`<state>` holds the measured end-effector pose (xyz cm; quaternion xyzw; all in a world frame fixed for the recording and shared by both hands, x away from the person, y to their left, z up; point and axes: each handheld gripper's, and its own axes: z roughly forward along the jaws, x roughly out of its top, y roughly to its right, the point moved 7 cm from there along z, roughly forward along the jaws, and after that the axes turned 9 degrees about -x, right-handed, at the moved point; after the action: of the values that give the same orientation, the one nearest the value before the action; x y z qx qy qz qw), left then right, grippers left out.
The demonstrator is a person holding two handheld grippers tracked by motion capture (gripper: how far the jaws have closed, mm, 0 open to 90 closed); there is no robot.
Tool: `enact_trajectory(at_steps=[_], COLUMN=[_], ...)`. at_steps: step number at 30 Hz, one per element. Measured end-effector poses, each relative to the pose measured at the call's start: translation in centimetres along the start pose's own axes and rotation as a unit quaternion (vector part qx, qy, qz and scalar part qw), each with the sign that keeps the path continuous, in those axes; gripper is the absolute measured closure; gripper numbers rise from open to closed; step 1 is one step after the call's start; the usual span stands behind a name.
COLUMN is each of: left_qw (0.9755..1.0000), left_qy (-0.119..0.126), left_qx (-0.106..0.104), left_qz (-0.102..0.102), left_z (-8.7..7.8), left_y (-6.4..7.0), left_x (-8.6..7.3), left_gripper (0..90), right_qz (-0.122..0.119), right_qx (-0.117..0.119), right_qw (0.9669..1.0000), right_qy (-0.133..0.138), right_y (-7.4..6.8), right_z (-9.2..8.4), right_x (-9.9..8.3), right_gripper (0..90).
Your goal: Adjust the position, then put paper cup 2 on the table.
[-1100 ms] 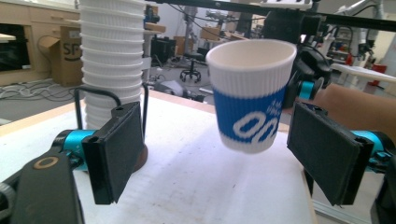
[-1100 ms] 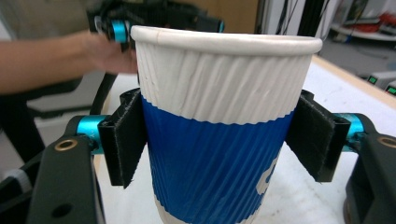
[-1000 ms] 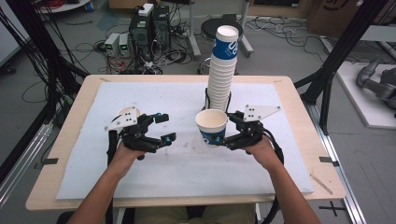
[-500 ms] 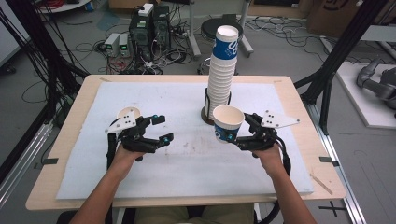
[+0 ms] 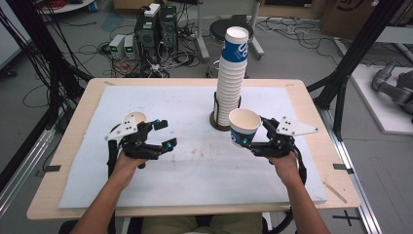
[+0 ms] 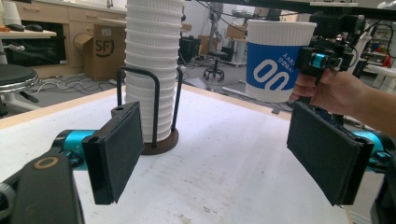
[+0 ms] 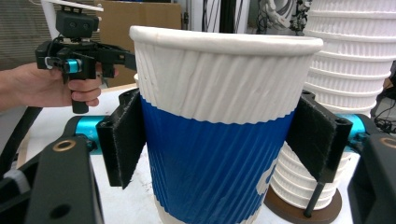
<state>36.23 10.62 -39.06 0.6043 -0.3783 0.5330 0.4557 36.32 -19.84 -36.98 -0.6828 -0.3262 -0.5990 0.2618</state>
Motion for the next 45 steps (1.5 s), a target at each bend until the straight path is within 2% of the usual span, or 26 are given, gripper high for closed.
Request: enact_trajectory(at_steps=[7,10,15,18,19,20,24,28,36,43,45], left_qw=[1.0,1.0,0.9999,0.9999,0.9999,0.9998,0.9998,0.9997,0.9996,0.9996,0.9995], left_qy=[-0.003,-0.004,-0.01,-0.013,-0.013,-0.014,-0.017,-0.018,-0.022,-0.023,-0.024], left_qx=[-0.002,-0.001,0.003,0.005,0.005,0.006,0.006,0.008,0.009,0.006,0.006], left_qz=[-0.003,-0.004,-0.007,-0.007,-0.007,-0.009,-0.011,-0.012,-0.015,-0.018,-0.018], left_z=[0.0,0.0,0.0,0.0,0.0,0.0,0.1,0.1,0.1,0.1,0.2], left_y=[-0.1,-0.2,-0.3,-0.4,-0.4,-0.3,-0.3,-0.4,-0.5,-0.5,-0.5], left_x=[-0.2,-0.3,-0.5,-0.6,-0.6,-0.6,-0.8,-0.9,-1.1,-1.3,-1.3], left_gripper=[18.6,18.6,18.6,18.6,18.6,18.6,18.6,18.6,18.6,18.6,18.6], right_qz=[-0.004,-0.009,-0.013,-0.022,-0.022,-0.023,-0.003,0.02,0.054,0.065,0.071], right_qx=[-0.01,-0.021,-0.052,-0.09,-0.09,-0.121,-0.16,-0.185,-0.207,-0.214,-0.212], right_qw=[0.9999,0.9997,0.9985,0.9956,0.9956,0.9921,0.9861,0.9804,0.973,0.9681,0.9681], right_qy=[0.002,0.001,-0.004,-0.014,-0.014,-0.024,-0.043,-0.066,-0.086,-0.112,-0.112], right_y=[0.3,0.6,1.6,2.8,2.8,4.1,6.2,8.1,10.1,10.7,10.9], right_z=[-0.1,-0.2,-0.5,-0.7,-0.7,-0.8,-0.7,-0.3,0.3,0.2,0.2], right_x=[0.1,0.1,-0.2,-0.7,-0.7,-1.4,-2.9,-4.6,-6.5,-8.5,-8.6], right_gripper=[26.1,25.8,25.8,25.6,25.6,25.6,25.6,25.6,25.1,24.5,24.5])
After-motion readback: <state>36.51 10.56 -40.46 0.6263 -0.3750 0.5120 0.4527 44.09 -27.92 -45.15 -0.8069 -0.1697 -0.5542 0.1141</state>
